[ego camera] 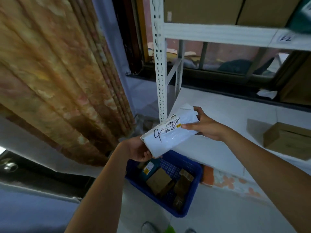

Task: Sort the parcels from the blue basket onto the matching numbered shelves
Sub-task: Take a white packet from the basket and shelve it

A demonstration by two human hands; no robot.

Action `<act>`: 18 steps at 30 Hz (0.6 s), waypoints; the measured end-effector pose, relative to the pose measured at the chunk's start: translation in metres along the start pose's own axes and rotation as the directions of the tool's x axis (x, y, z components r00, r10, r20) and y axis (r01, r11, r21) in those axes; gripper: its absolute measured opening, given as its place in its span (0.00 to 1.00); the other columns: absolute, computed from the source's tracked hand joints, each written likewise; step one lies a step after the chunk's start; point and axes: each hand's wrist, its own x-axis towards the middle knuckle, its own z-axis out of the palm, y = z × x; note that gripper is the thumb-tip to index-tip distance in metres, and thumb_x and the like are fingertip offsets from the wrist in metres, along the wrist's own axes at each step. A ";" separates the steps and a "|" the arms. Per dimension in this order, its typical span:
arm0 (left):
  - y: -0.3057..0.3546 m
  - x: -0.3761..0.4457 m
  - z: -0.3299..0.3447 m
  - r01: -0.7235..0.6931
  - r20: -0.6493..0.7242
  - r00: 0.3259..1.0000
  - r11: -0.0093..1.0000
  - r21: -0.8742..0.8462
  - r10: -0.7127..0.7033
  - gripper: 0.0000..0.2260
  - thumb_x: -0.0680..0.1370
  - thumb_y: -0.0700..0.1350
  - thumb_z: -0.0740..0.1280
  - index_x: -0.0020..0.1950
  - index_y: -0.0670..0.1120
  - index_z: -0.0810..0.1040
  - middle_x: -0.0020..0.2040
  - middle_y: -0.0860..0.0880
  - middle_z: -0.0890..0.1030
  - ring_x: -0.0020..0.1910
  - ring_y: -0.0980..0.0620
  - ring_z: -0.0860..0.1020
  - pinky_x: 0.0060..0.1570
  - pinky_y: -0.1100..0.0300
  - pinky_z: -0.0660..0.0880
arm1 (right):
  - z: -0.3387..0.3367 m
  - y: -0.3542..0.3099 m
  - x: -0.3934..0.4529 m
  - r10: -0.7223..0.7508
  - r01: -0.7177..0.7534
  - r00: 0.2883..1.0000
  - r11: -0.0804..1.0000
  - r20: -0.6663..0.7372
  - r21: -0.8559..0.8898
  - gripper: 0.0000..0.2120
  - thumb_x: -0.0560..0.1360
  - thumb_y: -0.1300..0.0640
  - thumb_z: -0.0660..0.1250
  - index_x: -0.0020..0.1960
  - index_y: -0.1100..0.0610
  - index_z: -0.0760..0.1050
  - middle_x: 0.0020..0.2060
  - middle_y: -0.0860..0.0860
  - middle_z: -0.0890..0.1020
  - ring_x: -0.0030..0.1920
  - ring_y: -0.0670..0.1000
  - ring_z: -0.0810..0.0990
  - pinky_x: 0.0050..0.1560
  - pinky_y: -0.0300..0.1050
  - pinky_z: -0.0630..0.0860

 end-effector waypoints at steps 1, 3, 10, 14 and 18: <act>0.001 -0.003 0.003 -0.016 -0.030 0.999 0.999 0.048 0.017 0.18 0.84 0.52 0.55 0.52 0.42 0.80 0.46 0.43 0.82 0.27 0.58 0.72 0.25 0.70 0.71 | 0.000 0.001 -0.004 0.003 -0.003 1.000 1.000 0.008 0.014 0.42 0.68 0.59 0.79 0.72 0.42 0.59 0.63 0.50 0.76 0.61 0.52 0.80 0.53 0.48 0.82; -0.003 -0.003 0.006 -0.014 -0.051 0.998 0.988 0.155 0.022 0.18 0.85 0.52 0.56 0.53 0.41 0.80 0.44 0.44 0.82 0.30 0.57 0.76 0.27 0.70 0.72 | -0.001 0.010 -0.003 0.034 -0.036 0.999 0.998 0.032 0.059 0.40 0.69 0.58 0.79 0.74 0.47 0.62 0.64 0.51 0.78 0.62 0.52 0.80 0.57 0.48 0.81; 0.016 -0.020 0.054 -0.064 -0.121 0.989 0.984 0.166 0.085 0.22 0.83 0.57 0.57 0.49 0.40 0.79 0.40 0.44 0.80 0.33 0.54 0.77 0.27 0.67 0.74 | -0.033 -0.010 -0.030 0.039 -0.041 0.999 0.998 0.033 0.038 0.40 0.67 0.54 0.79 0.73 0.47 0.63 0.65 0.50 0.79 0.62 0.52 0.80 0.56 0.47 0.81; 0.025 -0.024 0.063 -0.153 -0.109 0.980 0.982 0.112 0.166 0.24 0.81 0.63 0.57 0.49 0.43 0.76 0.38 0.47 0.76 0.30 0.57 0.71 0.26 0.68 0.68 | -0.046 -0.020 -0.048 0.019 -0.022 0.999 0.998 -0.047 -0.065 0.43 0.64 0.47 0.81 0.73 0.45 0.62 0.64 0.50 0.78 0.60 0.54 0.80 0.49 0.52 0.83; 0.046 -0.032 0.081 -0.328 -0.203 0.912 0.931 0.163 0.357 0.35 0.77 0.70 0.57 0.62 0.40 0.77 0.54 0.38 0.83 0.52 0.43 0.83 0.45 0.53 0.83 | -0.055 -0.030 -0.058 -0.018 0.011 0.985 0.999 -0.171 -0.042 0.42 0.61 0.40 0.82 0.70 0.46 0.68 0.62 0.50 0.79 0.58 0.55 0.81 0.44 0.49 0.83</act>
